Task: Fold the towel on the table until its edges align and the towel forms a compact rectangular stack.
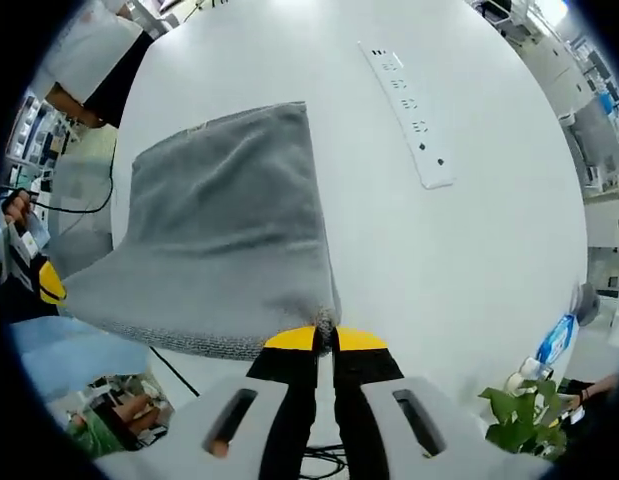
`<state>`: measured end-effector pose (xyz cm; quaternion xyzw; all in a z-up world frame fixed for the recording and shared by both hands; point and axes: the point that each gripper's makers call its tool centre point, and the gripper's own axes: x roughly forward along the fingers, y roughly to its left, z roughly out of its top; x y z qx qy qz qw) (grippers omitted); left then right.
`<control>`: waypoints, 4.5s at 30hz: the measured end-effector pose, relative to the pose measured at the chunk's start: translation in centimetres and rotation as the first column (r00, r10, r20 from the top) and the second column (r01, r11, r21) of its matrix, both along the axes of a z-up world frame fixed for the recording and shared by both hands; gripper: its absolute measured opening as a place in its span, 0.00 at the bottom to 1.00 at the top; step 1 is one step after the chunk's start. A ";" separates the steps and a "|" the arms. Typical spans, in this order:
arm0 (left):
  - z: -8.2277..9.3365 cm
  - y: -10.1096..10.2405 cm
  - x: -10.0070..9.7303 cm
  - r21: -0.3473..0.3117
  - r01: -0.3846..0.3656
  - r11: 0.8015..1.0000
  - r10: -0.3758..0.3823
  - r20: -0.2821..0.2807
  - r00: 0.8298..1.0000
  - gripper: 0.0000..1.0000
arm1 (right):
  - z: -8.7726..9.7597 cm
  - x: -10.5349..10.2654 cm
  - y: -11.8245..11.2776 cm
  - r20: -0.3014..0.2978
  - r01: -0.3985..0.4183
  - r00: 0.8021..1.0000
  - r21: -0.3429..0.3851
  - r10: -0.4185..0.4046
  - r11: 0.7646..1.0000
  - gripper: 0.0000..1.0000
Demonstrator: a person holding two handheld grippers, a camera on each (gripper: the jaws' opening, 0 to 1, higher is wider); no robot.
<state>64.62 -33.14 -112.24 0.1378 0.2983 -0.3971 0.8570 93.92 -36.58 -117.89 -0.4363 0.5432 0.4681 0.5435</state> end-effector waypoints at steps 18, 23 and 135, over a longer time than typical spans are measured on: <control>1.1 7.4 1.2 -0.052 -0.081 0.995 0.083 0.020 0.996 0.02 | 0.9 0.9 6.8 0.023 0.005 1.000 -0.039 -0.004 0.999 0.03; 0.7 9.8 1.6 -0.052 -0.115 0.992 0.116 0.008 0.993 0.02 | 0.7 1.1 8.9 0.024 -0.003 1.000 -0.040 0.004 0.999 0.03; -14.6 25.6 1.4 0.117 -0.337 0.934 0.356 -0.244 0.902 0.10 | -7.8 2.3 20.6 0.214 -0.080 0.976 0.247 0.026 0.966 0.21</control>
